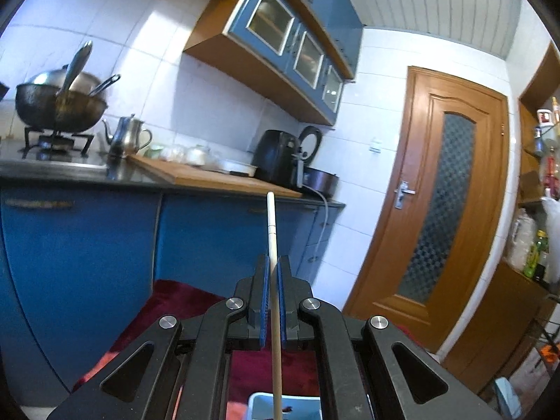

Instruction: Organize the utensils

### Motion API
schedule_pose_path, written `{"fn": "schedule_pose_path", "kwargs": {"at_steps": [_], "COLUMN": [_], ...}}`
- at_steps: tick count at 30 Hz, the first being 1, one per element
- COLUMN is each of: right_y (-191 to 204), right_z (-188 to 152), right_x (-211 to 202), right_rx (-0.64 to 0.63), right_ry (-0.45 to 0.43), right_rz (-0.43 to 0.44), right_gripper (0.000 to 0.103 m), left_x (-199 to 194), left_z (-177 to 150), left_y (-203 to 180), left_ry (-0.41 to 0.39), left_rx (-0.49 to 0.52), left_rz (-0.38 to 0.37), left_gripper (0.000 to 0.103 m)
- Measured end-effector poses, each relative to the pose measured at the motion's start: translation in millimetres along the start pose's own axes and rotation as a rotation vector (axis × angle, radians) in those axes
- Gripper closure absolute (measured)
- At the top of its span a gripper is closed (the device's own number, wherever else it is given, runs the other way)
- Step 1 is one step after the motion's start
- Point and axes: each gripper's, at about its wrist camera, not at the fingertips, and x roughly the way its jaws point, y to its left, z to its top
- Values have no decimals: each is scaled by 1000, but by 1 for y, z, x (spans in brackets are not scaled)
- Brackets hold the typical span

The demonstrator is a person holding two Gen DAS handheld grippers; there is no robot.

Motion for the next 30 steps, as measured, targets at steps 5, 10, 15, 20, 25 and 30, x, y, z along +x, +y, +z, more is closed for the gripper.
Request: {"fn": "schedule_pose_path", "kwargs": {"at_steps": [5,10,15,20,25,30], "right_y": [2,6,5,1,-1,5], "right_z": [9,16,14,16,26,51], "right_x": [4,8,16,21,25,35], "right_rx": [-22,-27,-10,-1,18,46], "right_ry": [-9,-32,-27,-16,-33,-84], "right_rz": [-3,5,19,23,46,102], "right_gripper": [95,95,95,95,95,95], "left_x": [5,6,10,12,8,4], "left_z": [-9,6,2,-15,-30,-35], "left_y": [4,-4,-9,-2,4,13], "left_ry": [-8,-45,-51,-8,58,129], "left_rx": [-38,-40,-14,8,66,61], "left_rz": [-7,-46,-36,-31,-28,-60], "left_gripper": [99,99,99,99,99,99]}}
